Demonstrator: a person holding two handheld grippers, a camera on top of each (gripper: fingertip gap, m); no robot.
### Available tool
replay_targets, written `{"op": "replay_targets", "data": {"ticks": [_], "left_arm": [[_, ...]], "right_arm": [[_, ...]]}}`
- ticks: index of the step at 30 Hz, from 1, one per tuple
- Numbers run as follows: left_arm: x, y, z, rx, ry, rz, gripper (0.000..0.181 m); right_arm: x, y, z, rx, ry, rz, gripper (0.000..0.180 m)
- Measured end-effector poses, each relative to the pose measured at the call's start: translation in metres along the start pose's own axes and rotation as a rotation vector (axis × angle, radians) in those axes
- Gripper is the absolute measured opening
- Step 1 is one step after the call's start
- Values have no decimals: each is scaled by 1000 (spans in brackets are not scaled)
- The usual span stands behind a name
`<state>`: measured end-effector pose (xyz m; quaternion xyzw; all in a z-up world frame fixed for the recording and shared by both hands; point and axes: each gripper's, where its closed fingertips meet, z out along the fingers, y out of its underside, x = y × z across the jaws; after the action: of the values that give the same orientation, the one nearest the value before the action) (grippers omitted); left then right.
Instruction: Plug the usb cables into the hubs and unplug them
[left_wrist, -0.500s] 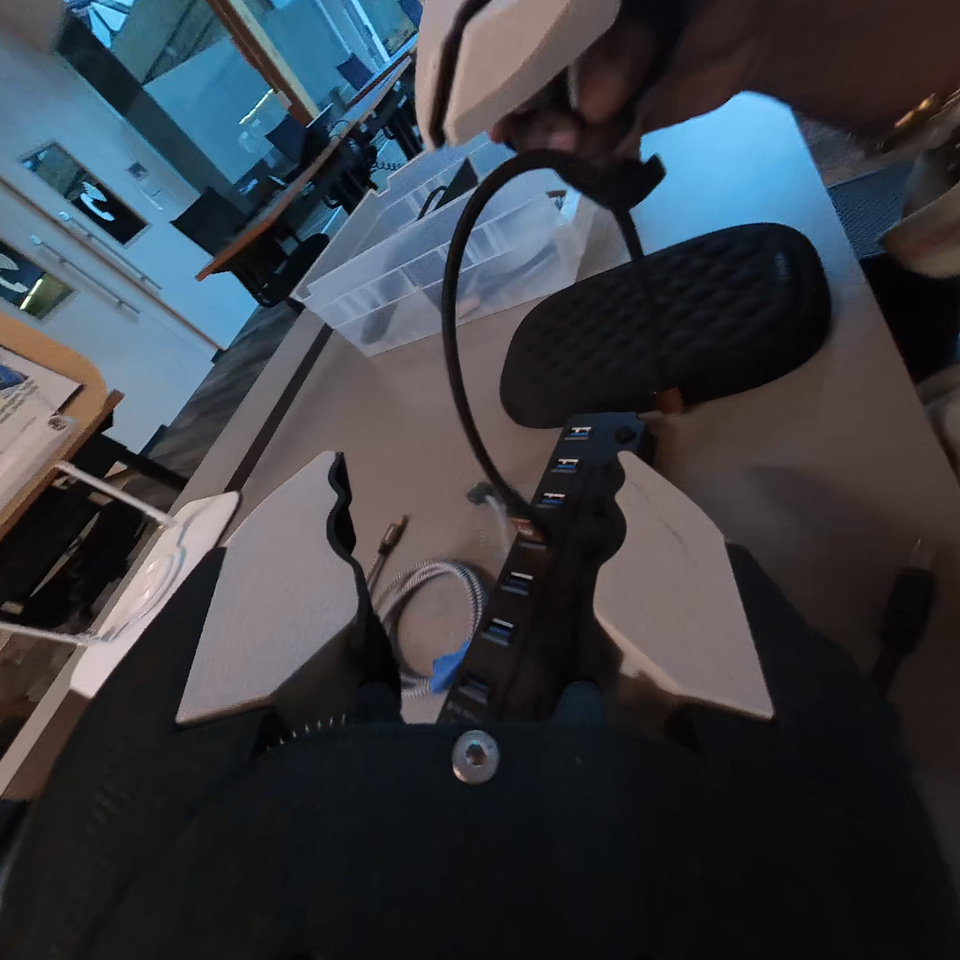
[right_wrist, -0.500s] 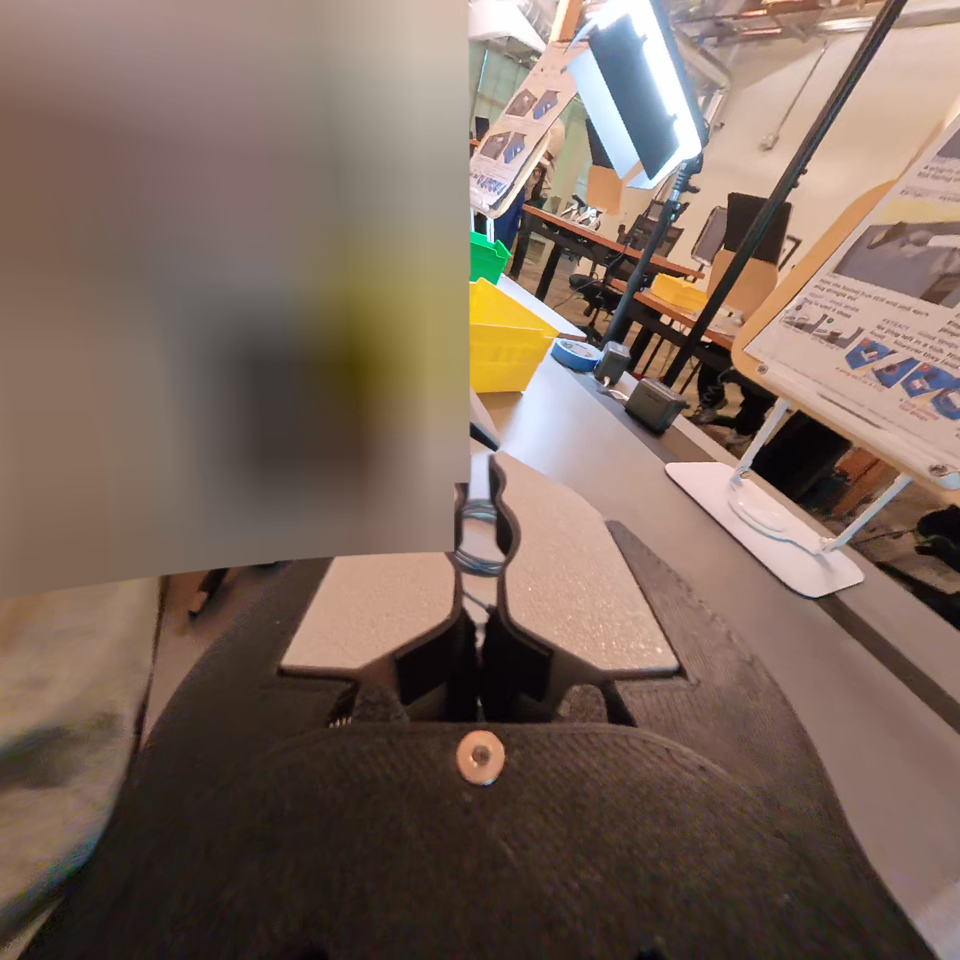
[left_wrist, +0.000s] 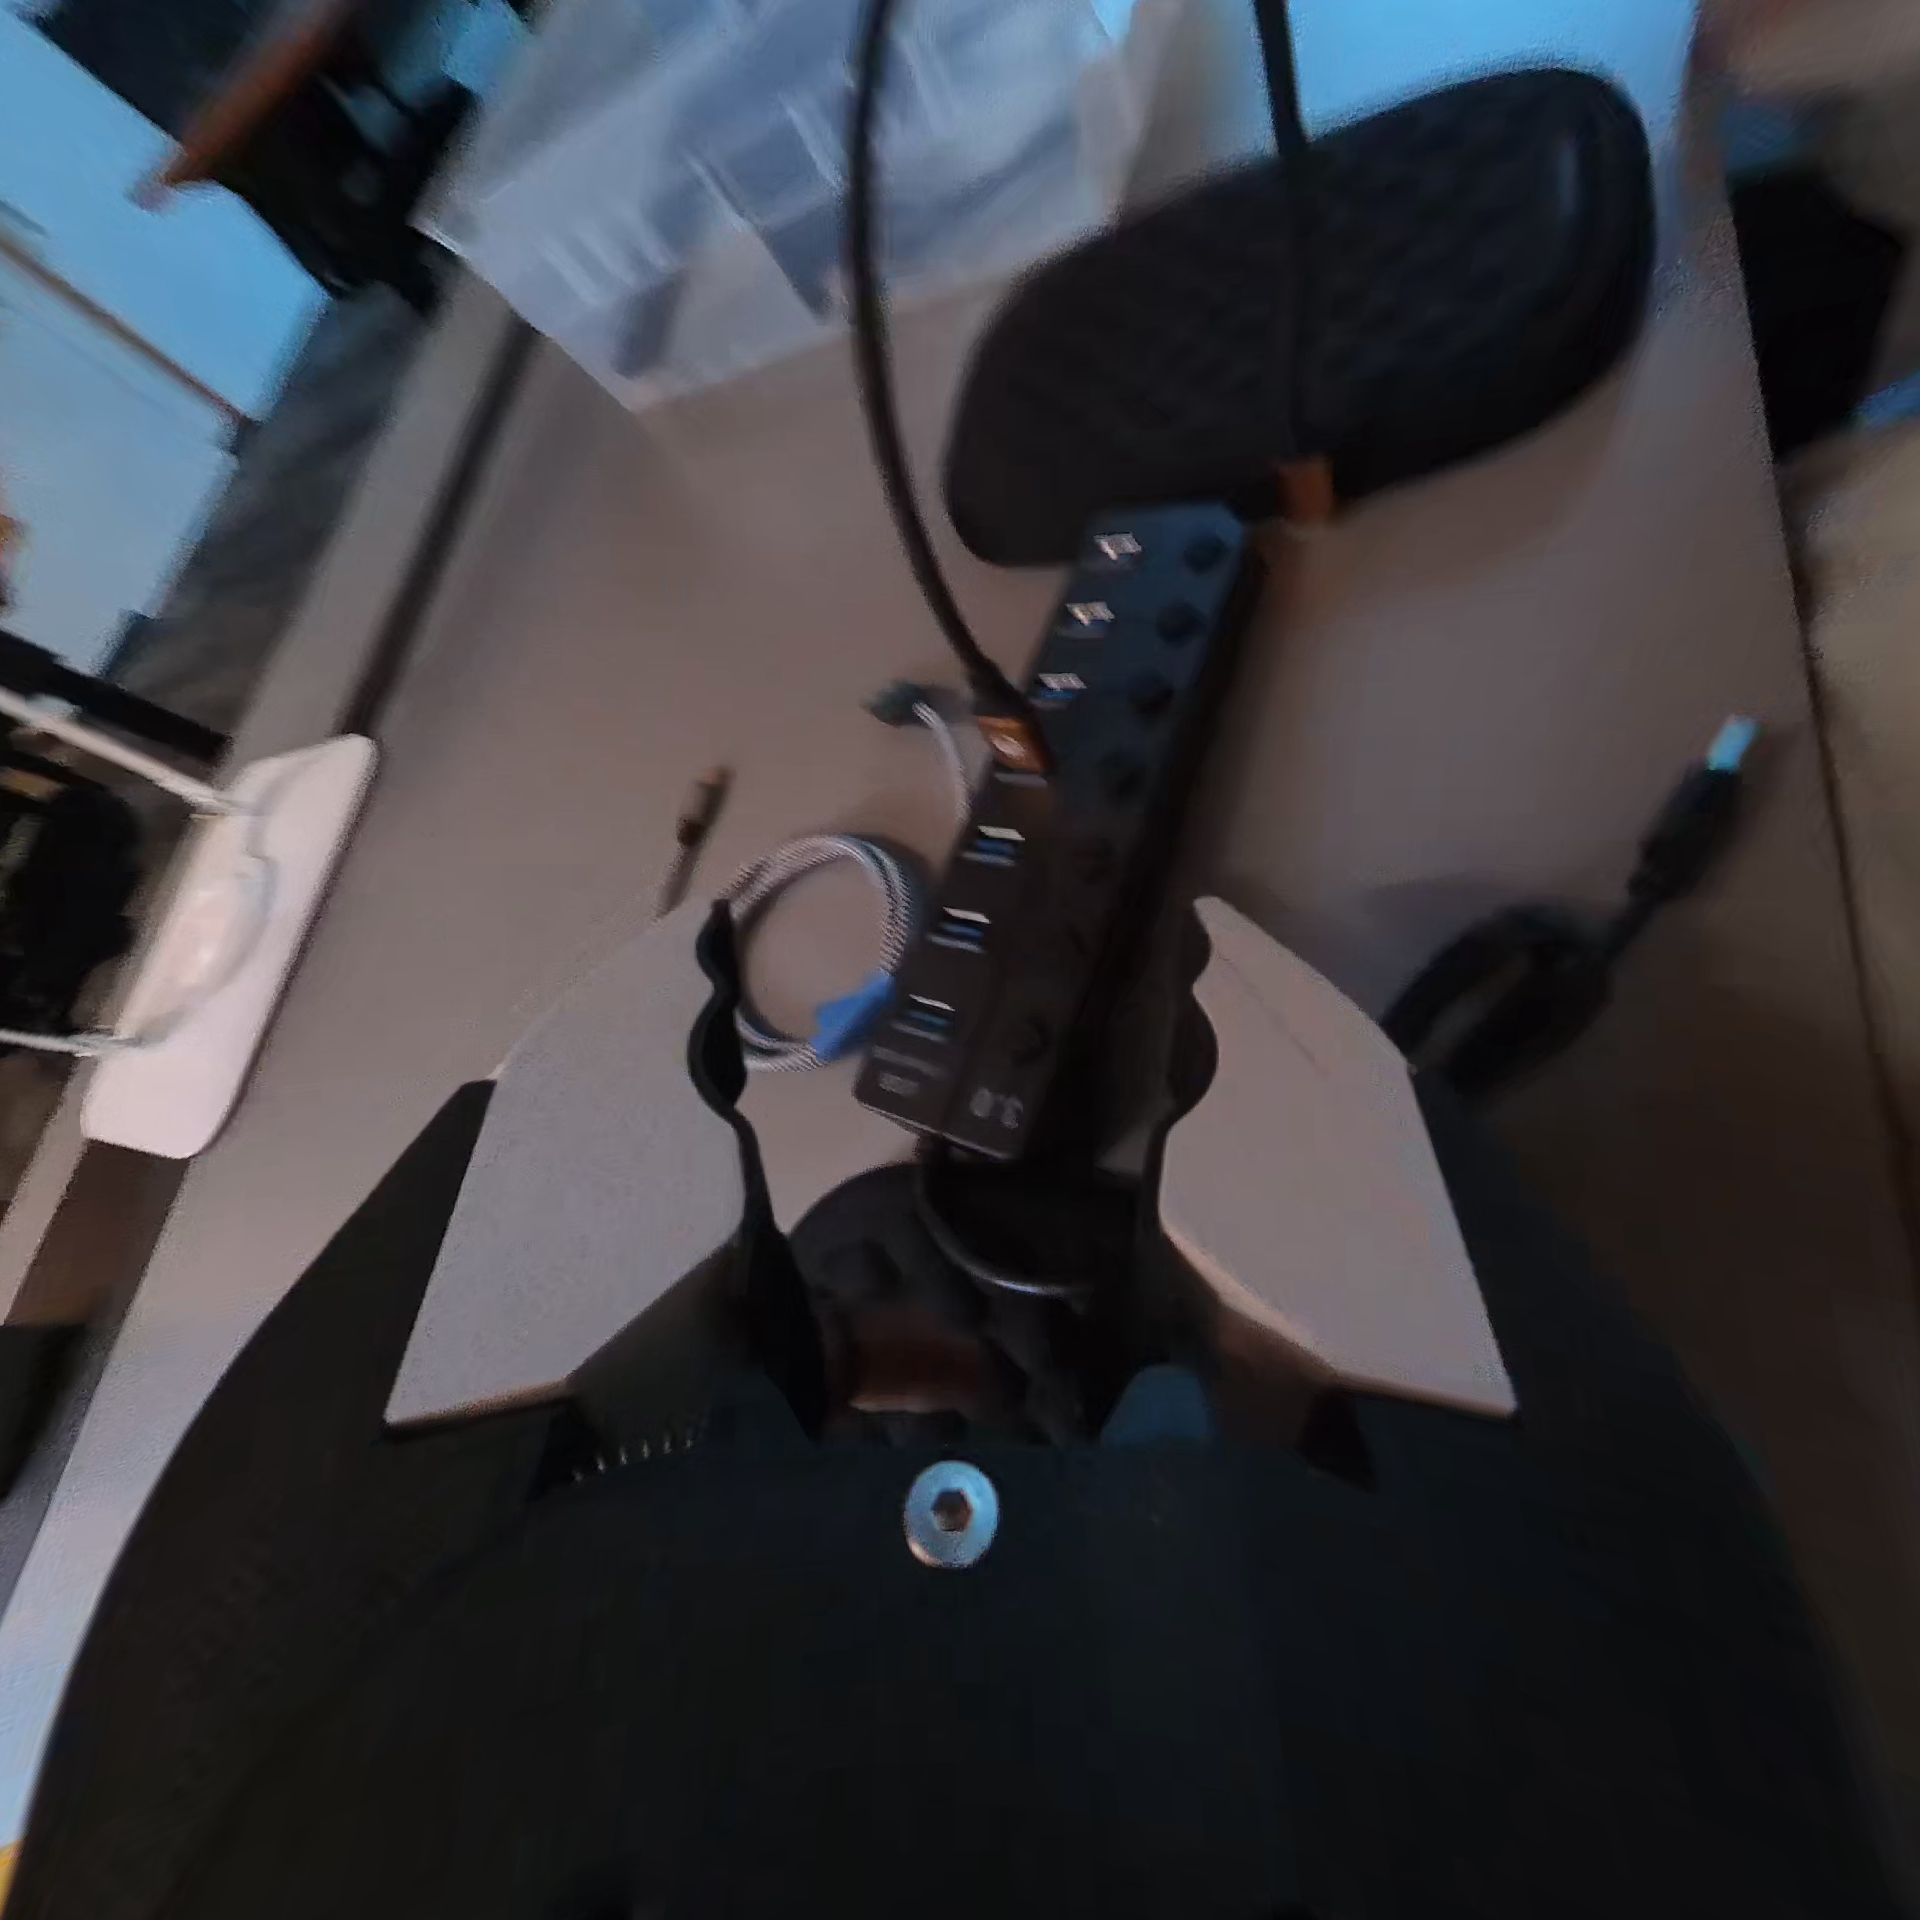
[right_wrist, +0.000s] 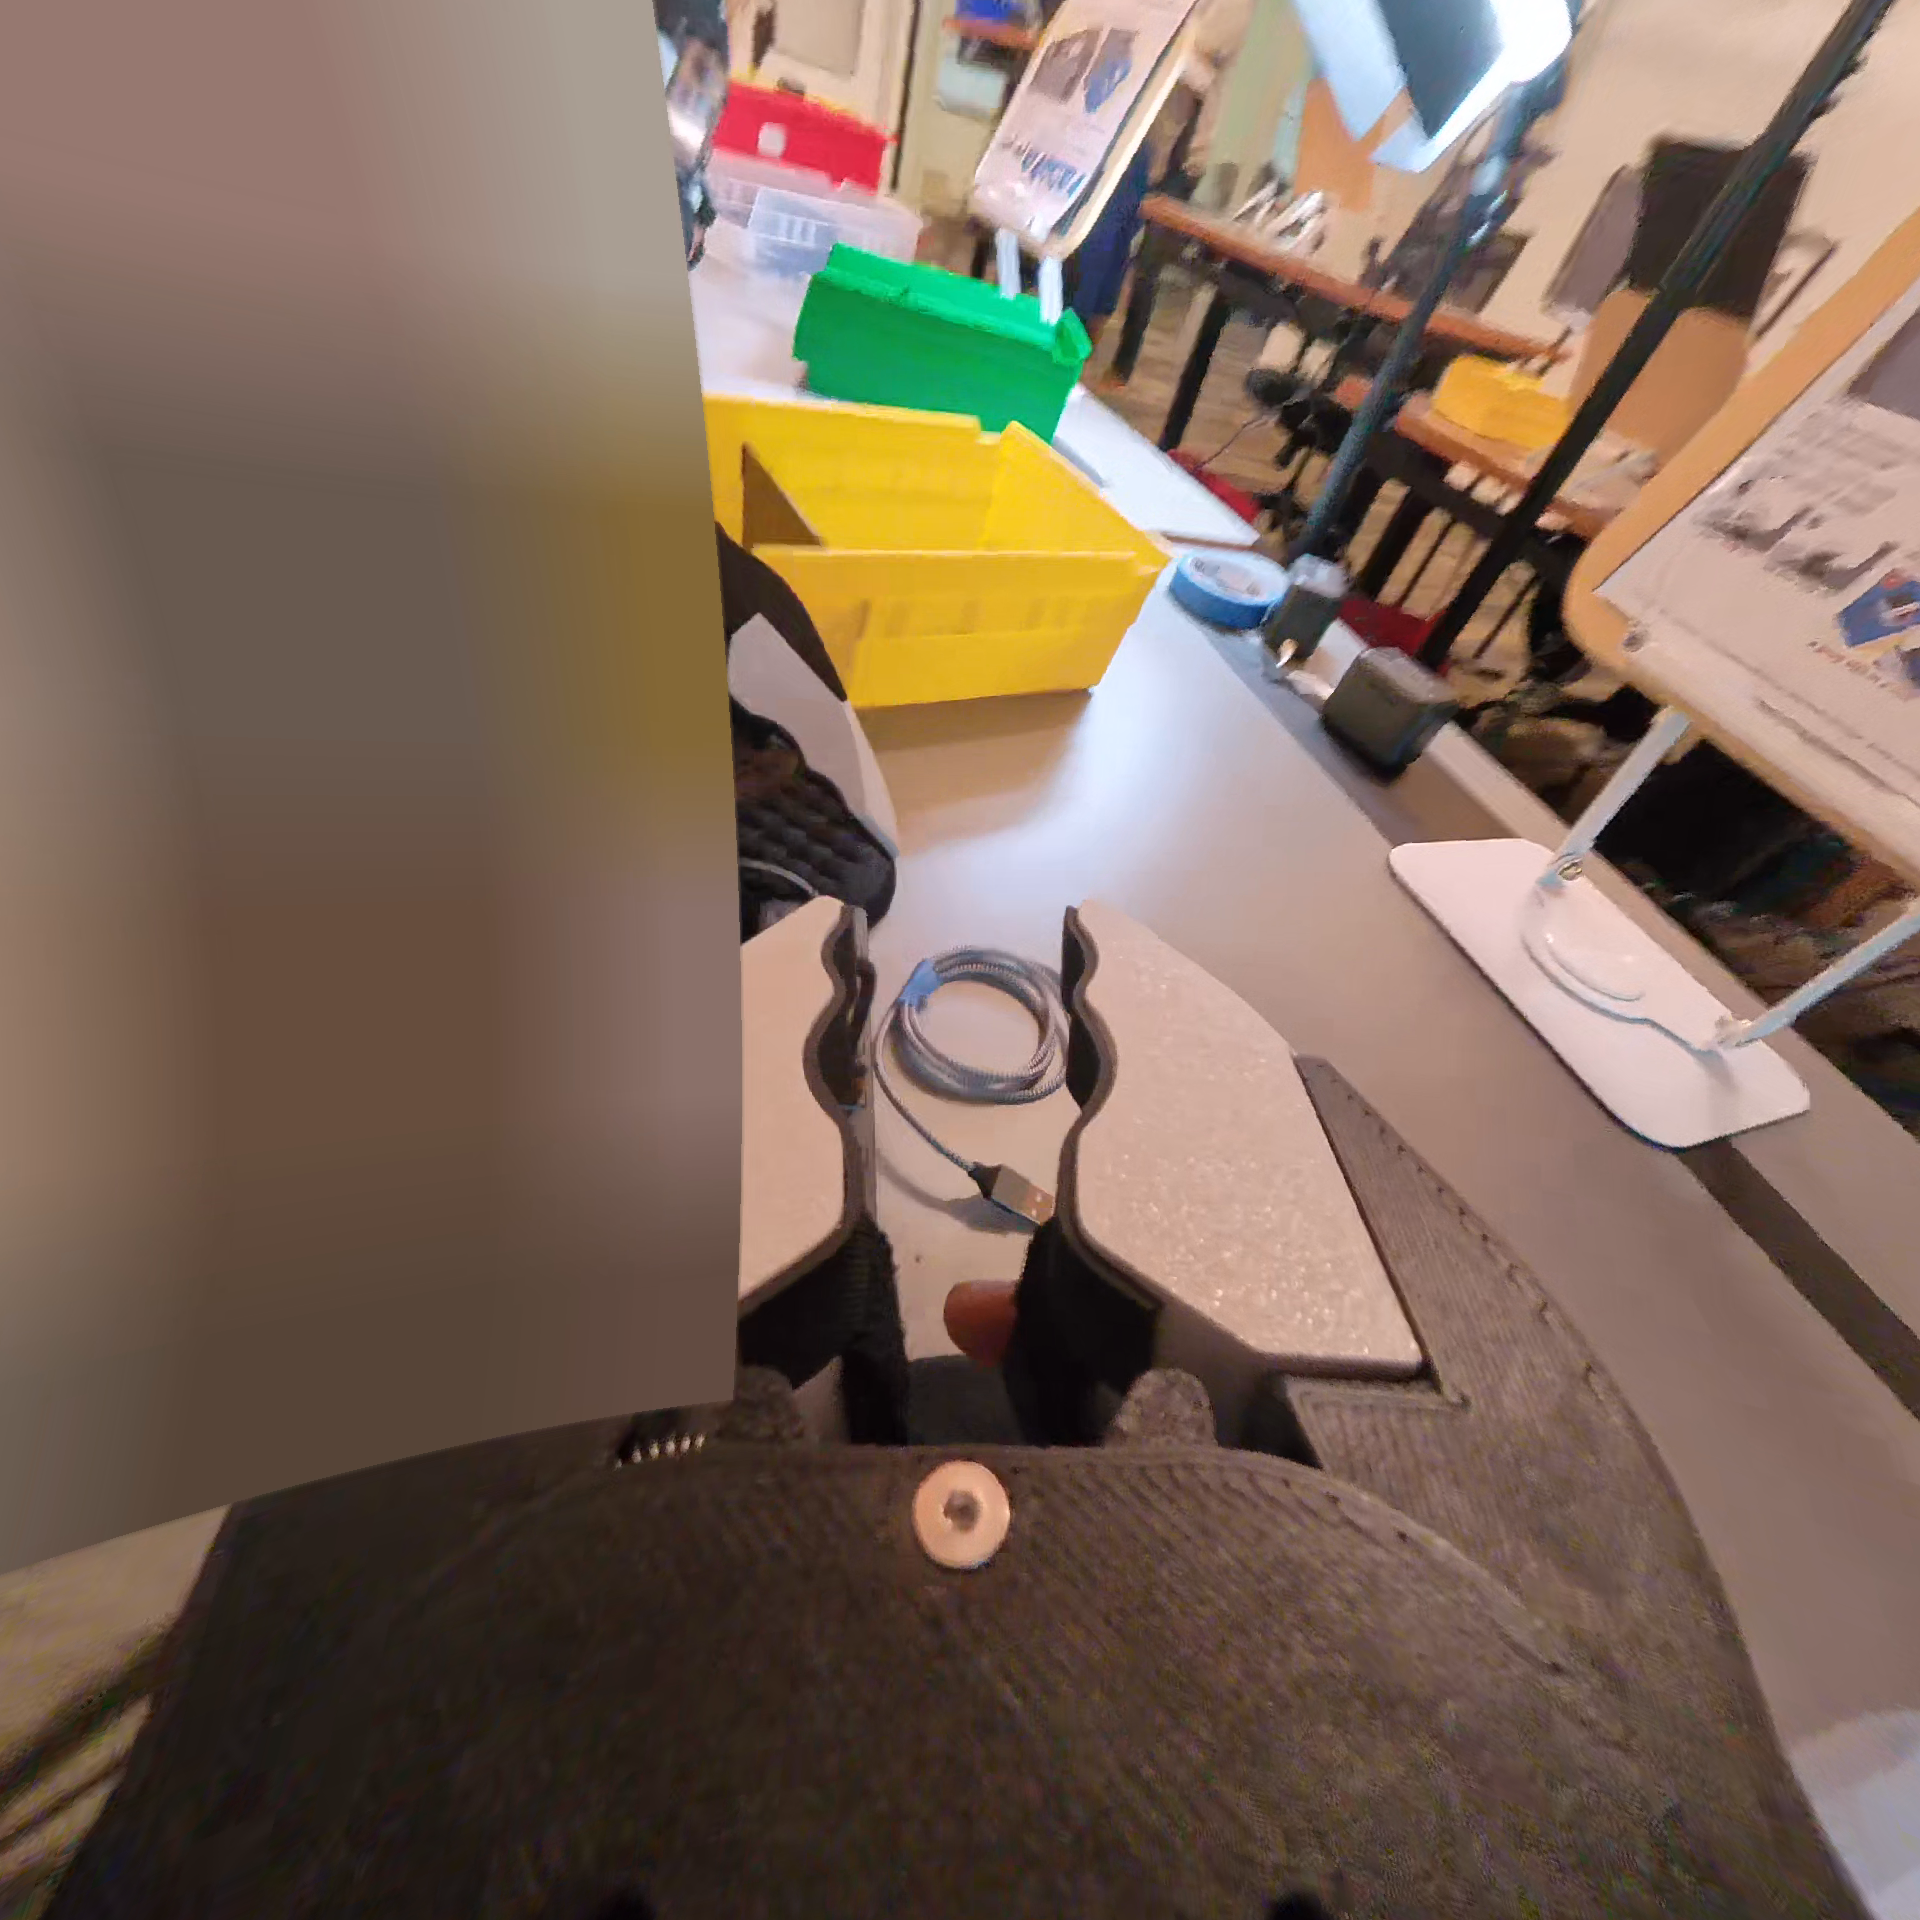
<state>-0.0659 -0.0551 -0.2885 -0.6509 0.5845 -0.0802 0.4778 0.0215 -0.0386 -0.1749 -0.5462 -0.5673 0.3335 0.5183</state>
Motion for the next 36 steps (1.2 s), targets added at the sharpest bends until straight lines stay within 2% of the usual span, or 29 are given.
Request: {"op": "replay_targets", "data": {"ticks": [3,5,7,8,10,12,14,18,21,25,28,30,33,36], "left_arm": [[-1,31,5,-224,38,81,92],[-16,41,-1,-296,-4,65,91],[-24,36,-12,-239,-34,21,87],[-28,32,-18,-185,-53,-9,85],[-35,22,-32,-48,-91,-110,82],[-42,15,-48,93,-144,-209,78],[-50,11,-66,212,-202,-243,74],[-67,2,-97,401,-260,-363,70],[-74,1,-108,467,-287,-399,68],[-70,17,-95,332,-300,-337,64],[-67,9,-95,364,-285,-322,64],[-69,8,-97,384,-291,-335,64],[-76,7,-102,428,-318,-385,66],[-91,3,-109,520,-385,-469,71]], "right_arm": [[17,15,14,-119,-16,-14,39],[21,1,14,-106,27,-20,46],[3,-35,10,-17,22,-73,62],[-12,-52,11,8,5,-121,64],[-43,-66,25,-65,-52,-206,71],[-72,-47,54,-266,-199,-211,78],[-87,-9,84,-526,-309,-196,85],[-58,73,126,-996,-205,-245,85],[-62,110,138,-1144,-273,-188,75],[-54,130,142,-1171,-286,-118,53],[-53,134,141,-1128,-313,-57,54],[-50,133,141,-1071,-295,-92,53],[-39,111,137,-890,-191,-118,53],[-24,58,126,-561,-51,-99,52]]}}
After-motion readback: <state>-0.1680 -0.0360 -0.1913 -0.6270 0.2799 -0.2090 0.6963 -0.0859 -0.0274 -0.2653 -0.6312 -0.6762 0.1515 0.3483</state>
